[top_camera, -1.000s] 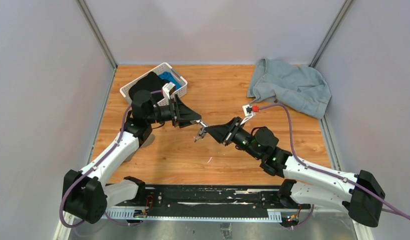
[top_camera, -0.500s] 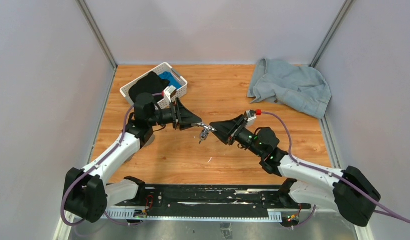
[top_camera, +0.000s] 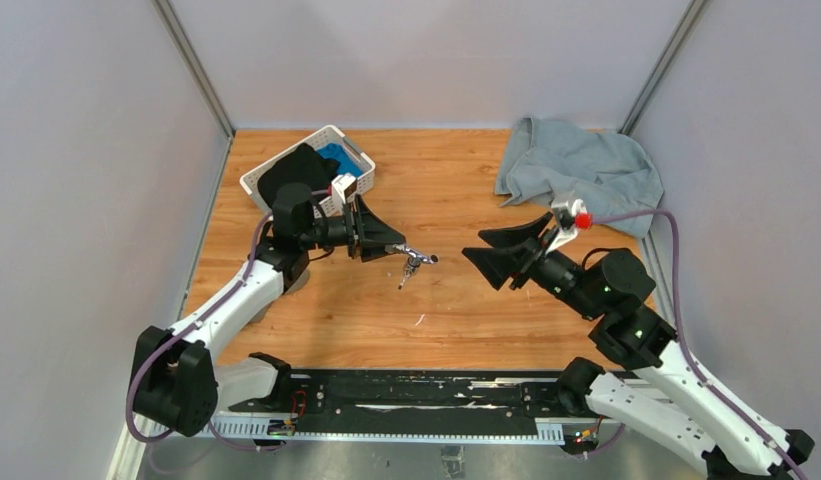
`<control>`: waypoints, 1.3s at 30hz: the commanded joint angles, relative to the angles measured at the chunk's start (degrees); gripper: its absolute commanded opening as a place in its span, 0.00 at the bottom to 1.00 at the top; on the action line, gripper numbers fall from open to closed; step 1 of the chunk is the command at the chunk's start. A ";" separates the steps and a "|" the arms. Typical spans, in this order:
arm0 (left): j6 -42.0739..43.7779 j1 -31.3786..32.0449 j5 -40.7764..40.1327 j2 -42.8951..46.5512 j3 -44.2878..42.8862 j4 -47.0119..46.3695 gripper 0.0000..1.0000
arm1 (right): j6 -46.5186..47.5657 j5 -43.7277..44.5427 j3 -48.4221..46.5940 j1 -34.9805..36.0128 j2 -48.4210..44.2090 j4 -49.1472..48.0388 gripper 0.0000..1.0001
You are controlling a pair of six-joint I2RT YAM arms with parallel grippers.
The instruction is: Install the water faucets
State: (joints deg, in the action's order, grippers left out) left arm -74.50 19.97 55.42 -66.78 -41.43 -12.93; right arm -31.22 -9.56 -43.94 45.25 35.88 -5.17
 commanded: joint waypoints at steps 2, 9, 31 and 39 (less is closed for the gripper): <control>-2.43 -0.19 1.81 -1.20 -4.42 3.61 0.00 | 50.43 -0.81 -3.36 6.15 0.05 16.17 0.53; 1.65 -0.19 0.96 -1.08 -7.71 11.23 0.00 | 83.58 18.95 2.74 25.46 2.20 10.83 0.61; 7.15 -0.19 4.98 -3.11 -15.22 25.90 0.00 | 134.16 42.70 15.76 37.88 26.56 -38.76 0.73; 8.26 -0.19 5.75 -2.16 -15.58 27.35 0.00 | 140.02 42.96 16.27 35.68 36.11 -50.97 0.72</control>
State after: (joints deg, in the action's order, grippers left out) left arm -66.70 19.97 57.67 -70.08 -55.18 13.61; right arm 102.21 32.05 -27.38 82.13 68.34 -44.95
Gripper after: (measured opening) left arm 0.467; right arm 0.724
